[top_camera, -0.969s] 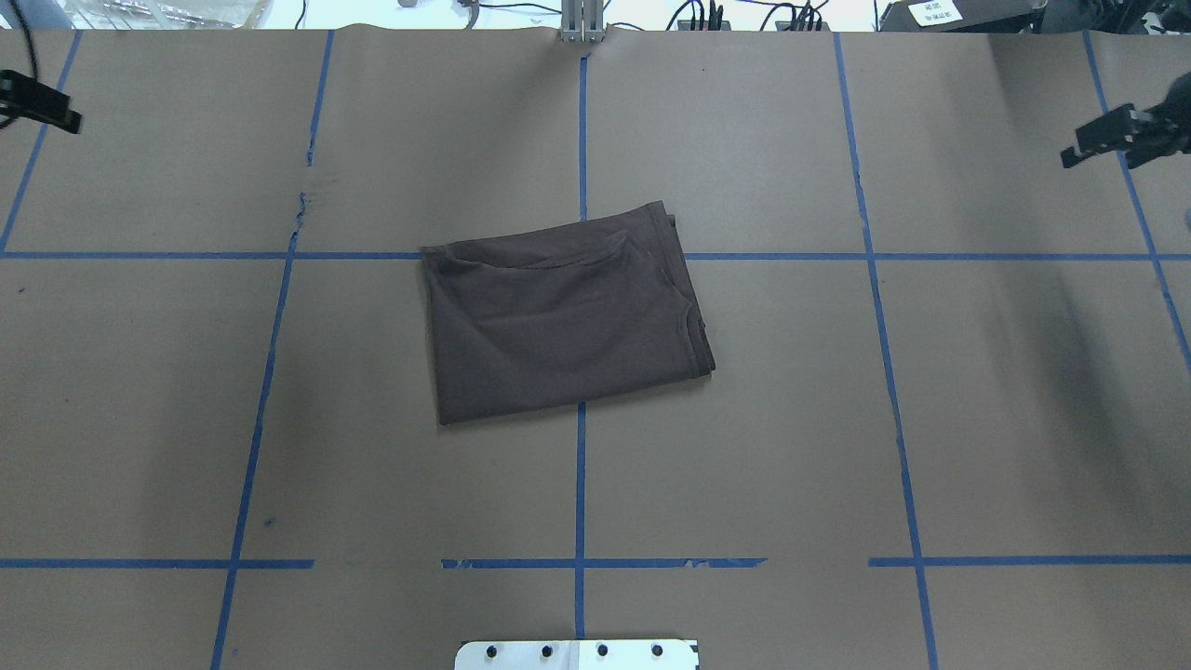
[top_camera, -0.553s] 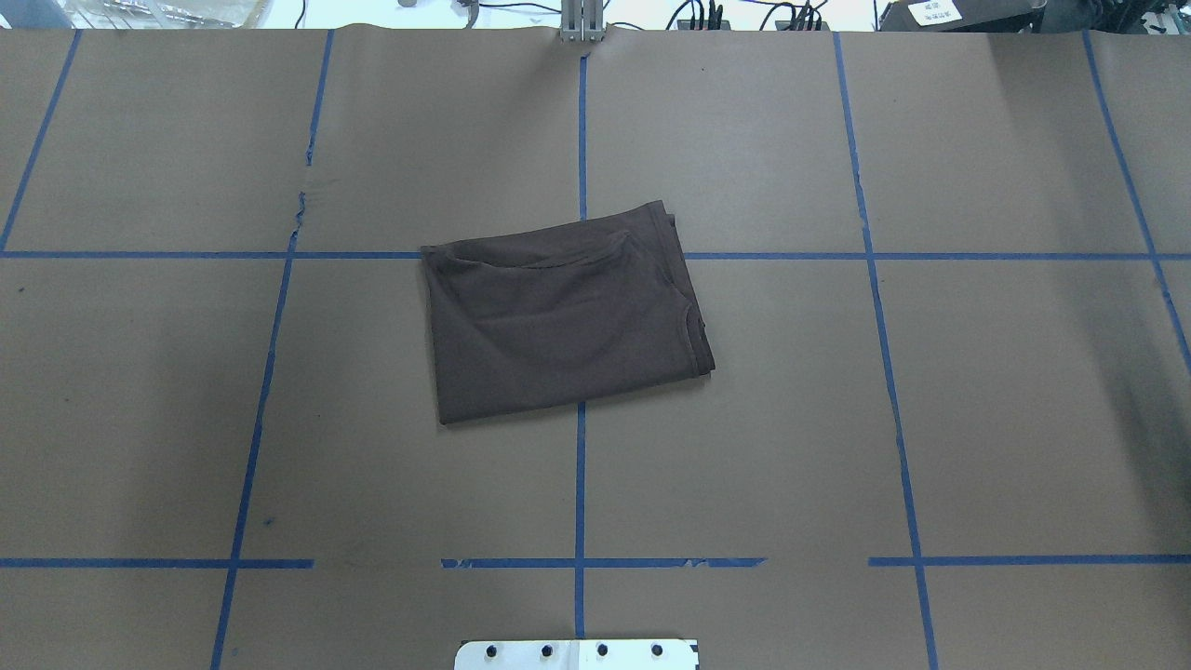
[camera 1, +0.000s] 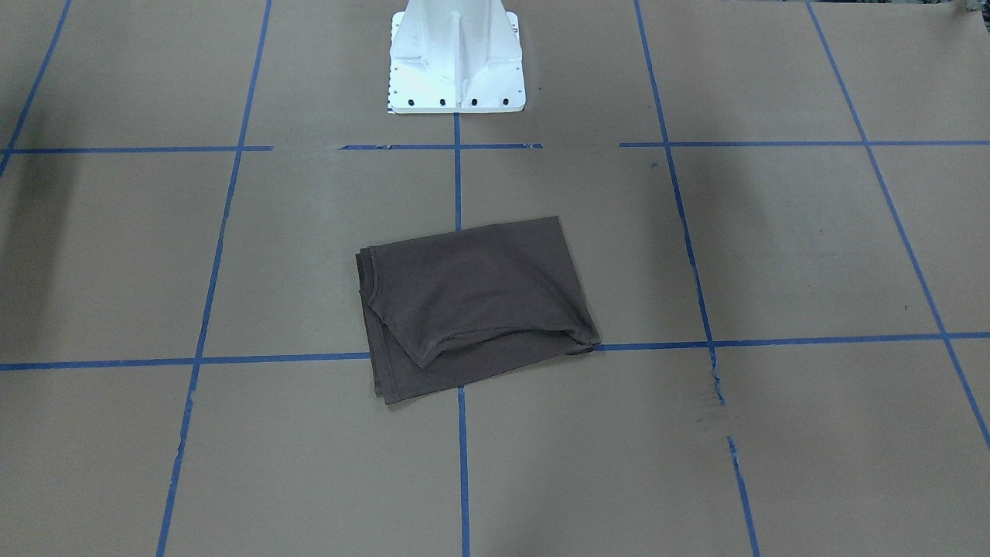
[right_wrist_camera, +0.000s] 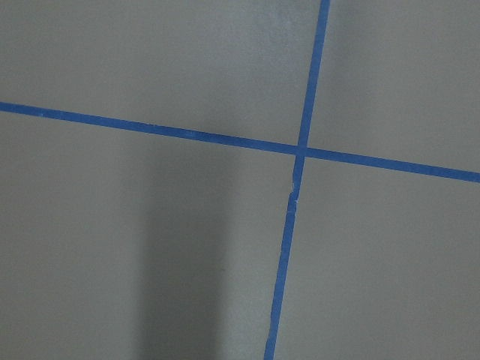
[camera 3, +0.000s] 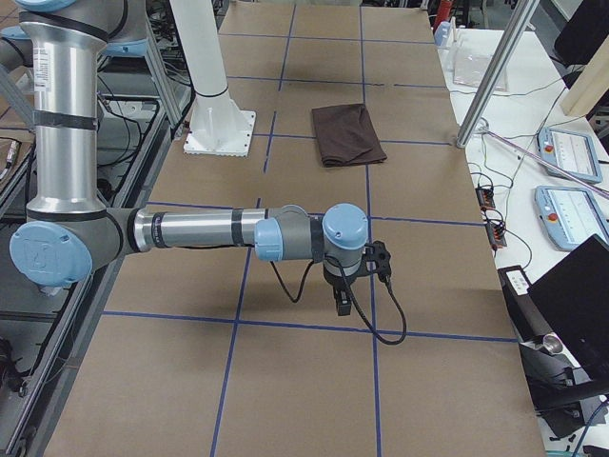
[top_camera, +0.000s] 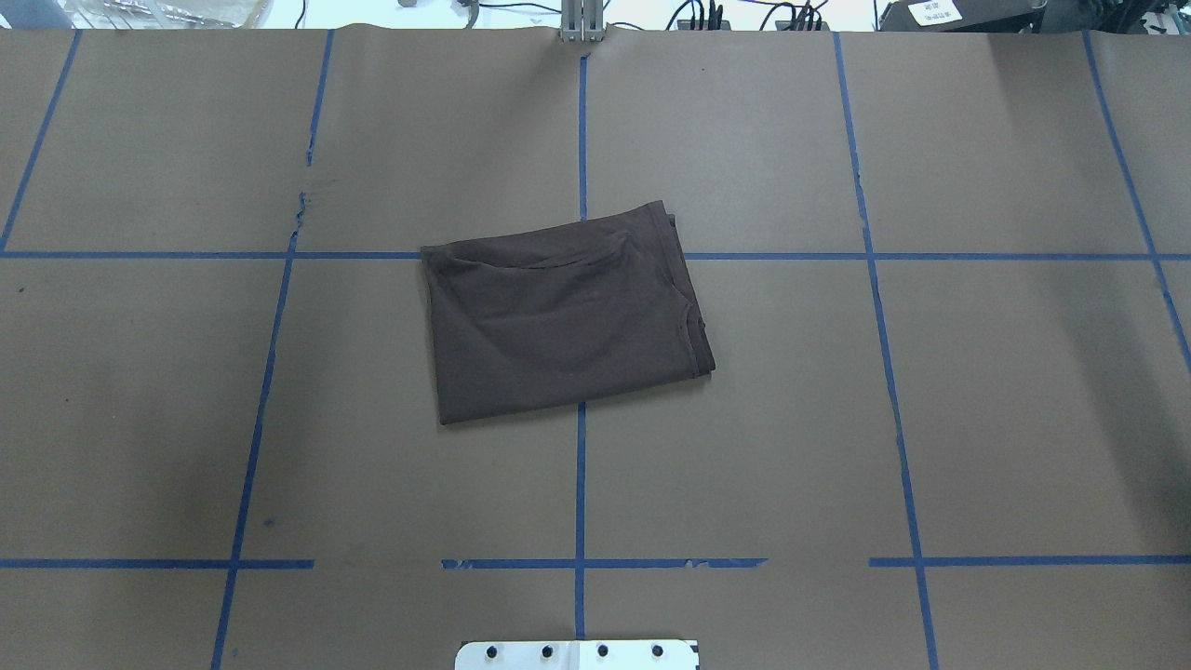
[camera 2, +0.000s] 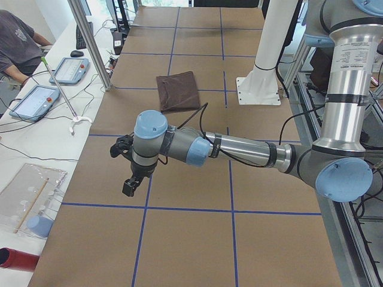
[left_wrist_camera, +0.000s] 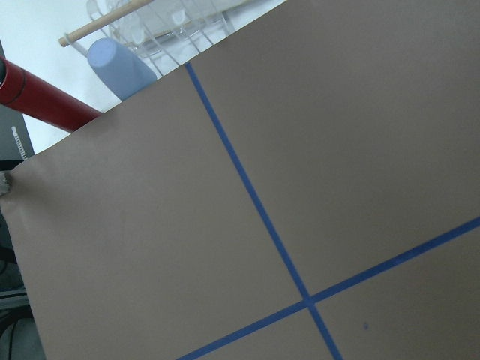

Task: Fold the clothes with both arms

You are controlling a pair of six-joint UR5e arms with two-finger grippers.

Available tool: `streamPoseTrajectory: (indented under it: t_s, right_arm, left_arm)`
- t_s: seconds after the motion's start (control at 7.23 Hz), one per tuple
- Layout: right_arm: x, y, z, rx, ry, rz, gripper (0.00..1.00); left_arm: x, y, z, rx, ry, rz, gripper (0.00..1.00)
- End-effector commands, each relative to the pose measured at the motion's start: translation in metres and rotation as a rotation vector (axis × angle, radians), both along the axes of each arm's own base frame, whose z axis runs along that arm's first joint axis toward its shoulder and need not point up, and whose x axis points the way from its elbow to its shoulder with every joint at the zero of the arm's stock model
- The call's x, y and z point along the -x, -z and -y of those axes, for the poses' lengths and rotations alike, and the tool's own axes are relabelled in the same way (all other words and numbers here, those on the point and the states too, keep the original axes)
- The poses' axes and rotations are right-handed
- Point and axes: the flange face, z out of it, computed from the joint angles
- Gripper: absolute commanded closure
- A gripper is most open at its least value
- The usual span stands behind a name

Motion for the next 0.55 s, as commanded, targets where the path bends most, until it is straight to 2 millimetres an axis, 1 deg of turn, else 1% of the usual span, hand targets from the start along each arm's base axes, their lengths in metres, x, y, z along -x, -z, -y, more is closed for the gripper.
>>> streamPoseTrajectory:
  t_s: [0.0,0.14,0.28,0.42]
  right_arm:
    - [-0.006,0.0,-0.007,0.018,-0.006,-0.014,0.0]
    - [-0.005,-0.001,-0.006,0.021,-0.005,-0.012,0.0]
    - [-0.005,0.001,-0.002,0.021,-0.006,-0.008,0.0]
    - [-0.005,0.002,-0.002,0.025,-0.006,-0.006,0.0]
  left_arm:
    - [0.001,-0.064,-0.016,0.111,0.005,0.026,0.0]
    - [0.0,-0.074,-0.015,0.146,0.008,0.022,0.0]
    - [-0.001,-0.07,-0.018,0.184,0.012,0.013,0.0]
    - [-0.007,-0.059,-0.019,0.264,0.067,-0.039,0.0]
